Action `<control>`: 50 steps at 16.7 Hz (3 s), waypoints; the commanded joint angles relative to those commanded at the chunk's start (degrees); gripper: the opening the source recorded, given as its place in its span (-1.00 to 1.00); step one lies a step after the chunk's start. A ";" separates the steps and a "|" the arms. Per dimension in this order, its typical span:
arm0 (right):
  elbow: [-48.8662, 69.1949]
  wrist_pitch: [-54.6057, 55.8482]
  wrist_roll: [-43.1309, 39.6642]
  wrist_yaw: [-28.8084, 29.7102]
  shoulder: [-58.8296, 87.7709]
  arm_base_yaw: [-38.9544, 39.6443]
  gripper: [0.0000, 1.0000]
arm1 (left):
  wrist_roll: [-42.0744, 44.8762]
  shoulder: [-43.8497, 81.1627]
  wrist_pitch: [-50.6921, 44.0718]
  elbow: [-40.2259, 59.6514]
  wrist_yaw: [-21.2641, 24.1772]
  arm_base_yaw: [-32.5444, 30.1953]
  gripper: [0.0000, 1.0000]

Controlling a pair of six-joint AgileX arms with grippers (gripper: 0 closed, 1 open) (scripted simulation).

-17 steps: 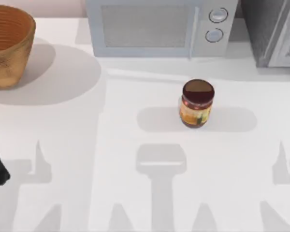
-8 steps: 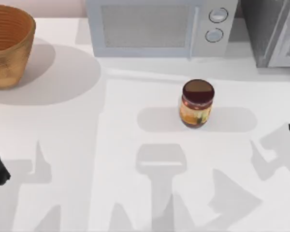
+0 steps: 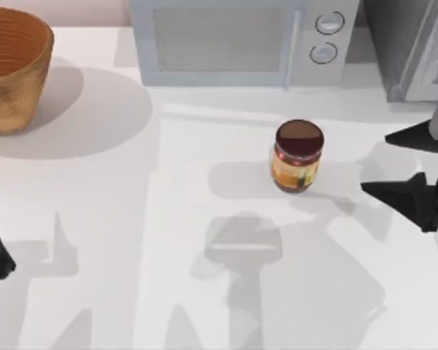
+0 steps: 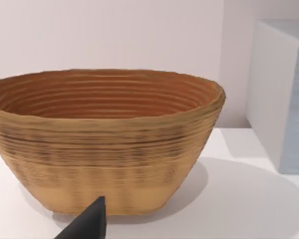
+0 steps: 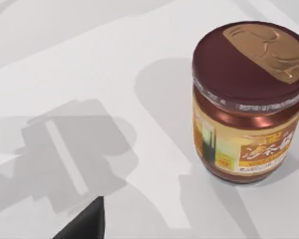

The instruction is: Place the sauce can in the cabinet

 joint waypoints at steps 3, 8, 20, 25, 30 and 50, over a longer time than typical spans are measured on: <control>9.29 1.23 -6.62 -10.64 16.67 0.31 1.00 | 0.00 0.00 0.00 0.00 0.00 0.00 1.00; 23.13 4.38 -16.80 -24.63 37.45 0.91 1.00 | 0.00 0.00 0.00 0.00 0.00 0.00 1.00; 30.99 7.66 -22.25 -31.40 47.16 1.01 1.00 | 0.00 0.00 0.00 0.00 0.00 0.00 1.00; 30.53 19.59 -12.85 -30.64 49.16 2.63 1.00 | 0.00 0.00 0.00 0.00 0.00 0.00 1.00; 28.36 37.98 1.57 -27.96 51.08 5.95 1.00 | 0.00 0.00 0.00 0.00 0.00 0.00 1.00; 26.93 47.50 9.89 -25.13 51.11 9.19 -0.66 | 0.00 0.00 0.00 0.00 0.00 0.00 1.00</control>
